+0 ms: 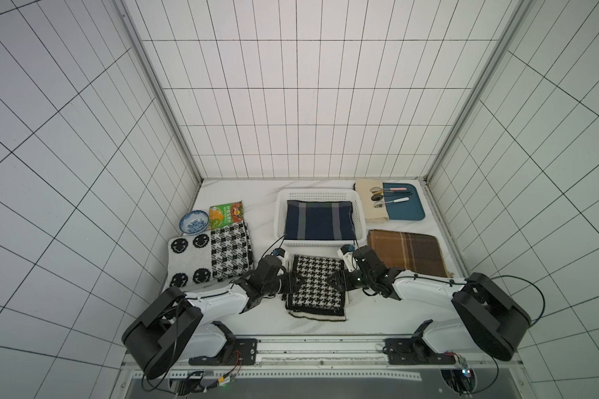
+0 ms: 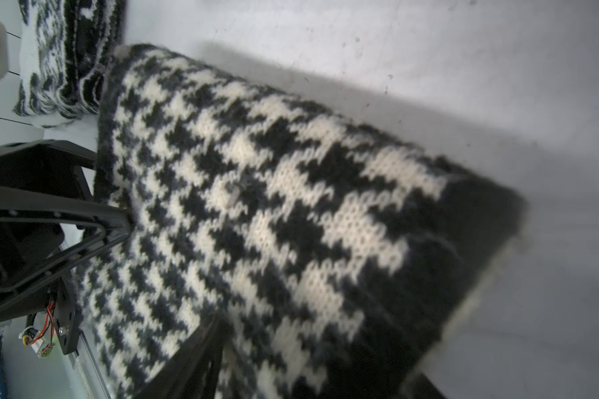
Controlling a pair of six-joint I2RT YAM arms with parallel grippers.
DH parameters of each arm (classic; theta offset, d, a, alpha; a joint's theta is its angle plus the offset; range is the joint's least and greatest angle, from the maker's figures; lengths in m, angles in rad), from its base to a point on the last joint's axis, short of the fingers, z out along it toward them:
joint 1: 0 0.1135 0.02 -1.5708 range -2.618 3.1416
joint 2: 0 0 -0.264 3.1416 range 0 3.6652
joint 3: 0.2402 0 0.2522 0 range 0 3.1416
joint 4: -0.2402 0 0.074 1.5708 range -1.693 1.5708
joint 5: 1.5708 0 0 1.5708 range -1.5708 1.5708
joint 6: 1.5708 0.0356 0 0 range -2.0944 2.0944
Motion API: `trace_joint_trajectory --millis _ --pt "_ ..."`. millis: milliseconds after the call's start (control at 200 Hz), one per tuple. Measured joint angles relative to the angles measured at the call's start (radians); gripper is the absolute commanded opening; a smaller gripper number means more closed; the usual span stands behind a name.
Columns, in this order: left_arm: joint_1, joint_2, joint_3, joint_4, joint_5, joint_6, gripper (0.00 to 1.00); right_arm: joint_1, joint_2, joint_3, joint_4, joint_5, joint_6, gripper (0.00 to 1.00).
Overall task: Put the folded scarf in the basket
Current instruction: Pick up the scarf at the center of the board.
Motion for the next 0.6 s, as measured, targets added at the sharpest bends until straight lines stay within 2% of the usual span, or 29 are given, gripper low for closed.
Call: trace_joint_trajectory --millis 70,130,195,345,435,600 --pt "0.000 0.007 -0.002 0.001 0.011 -0.003 0.45 0.000 0.014 0.000 0.027 -0.019 0.006 0.62" --pt "0.000 0.018 -0.003 0.015 0.024 -0.006 0.42 0.000 0.028 0.000 0.050 -0.034 0.012 0.55" --pt "0.000 0.031 -0.003 0.027 0.041 -0.008 0.31 0.000 0.049 0.000 0.072 -0.052 0.016 0.45" --pt "-0.001 0.052 -0.006 0.050 0.086 -0.023 0.00 0.000 0.089 0.002 0.101 -0.086 0.026 0.14" --pt "-0.003 0.050 -0.007 0.056 0.103 -0.018 0.00 0.000 0.086 0.002 0.098 -0.093 0.027 0.01" --pt "-0.018 0.007 -0.007 0.030 0.108 -0.016 0.00 0.000 0.052 0.001 0.056 -0.095 0.019 0.00"
